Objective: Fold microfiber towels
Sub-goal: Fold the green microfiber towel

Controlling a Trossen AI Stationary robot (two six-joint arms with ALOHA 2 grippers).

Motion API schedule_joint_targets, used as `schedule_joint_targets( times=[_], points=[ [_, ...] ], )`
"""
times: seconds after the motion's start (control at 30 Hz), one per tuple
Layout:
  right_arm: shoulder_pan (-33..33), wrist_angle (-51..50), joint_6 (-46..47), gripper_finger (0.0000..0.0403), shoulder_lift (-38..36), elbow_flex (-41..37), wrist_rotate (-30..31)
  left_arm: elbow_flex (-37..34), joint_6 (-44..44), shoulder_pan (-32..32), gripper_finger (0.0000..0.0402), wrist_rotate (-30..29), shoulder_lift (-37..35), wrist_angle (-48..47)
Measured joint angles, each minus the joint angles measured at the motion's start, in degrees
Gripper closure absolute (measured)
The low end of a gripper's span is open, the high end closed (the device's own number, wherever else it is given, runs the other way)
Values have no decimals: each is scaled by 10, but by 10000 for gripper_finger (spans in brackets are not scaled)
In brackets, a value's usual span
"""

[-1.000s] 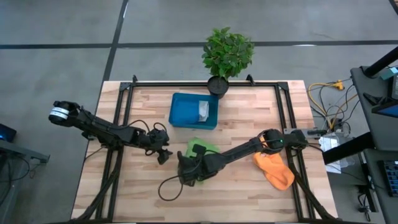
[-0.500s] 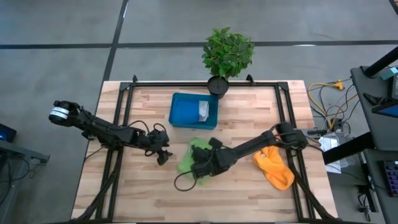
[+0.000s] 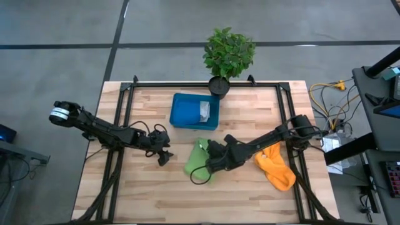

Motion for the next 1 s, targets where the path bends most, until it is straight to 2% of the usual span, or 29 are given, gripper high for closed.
schedule_joint_targets(
  times=[0.17, 0.33, 0.53, 0.7, 0.87, 0.93, 1.0],
  points=[
    [-8, 3, 36, 394, 1, -18, 0, 0, -10, 0, 155, 0, 0, 0],
    [-15, 4, 141, 394, 1, -38, 0, 0, -24, 0, 155, 0, 0, 1],
    [-15, 38, 160, 376, 0, -59, 0, 0, -44, -1, 155, 3, 0, 12],
    [-19, 41, 183, 332, -24, -91, 20, 0, -30, -9, 155, 6, 0, 99],
    [-20, 49, 194, 287, -99, -157, 66, 2, 49, -16, 155, 6, 7, 217],
    [-22, 89, 172, 277, -134, -192, 59, 6, 76, -15, 155, 6, 21, 244],
    [-23, 174, 109, 274, -166, -233, 22, 17, 88, -15, 157, 6, 47, 257]
  ],
)
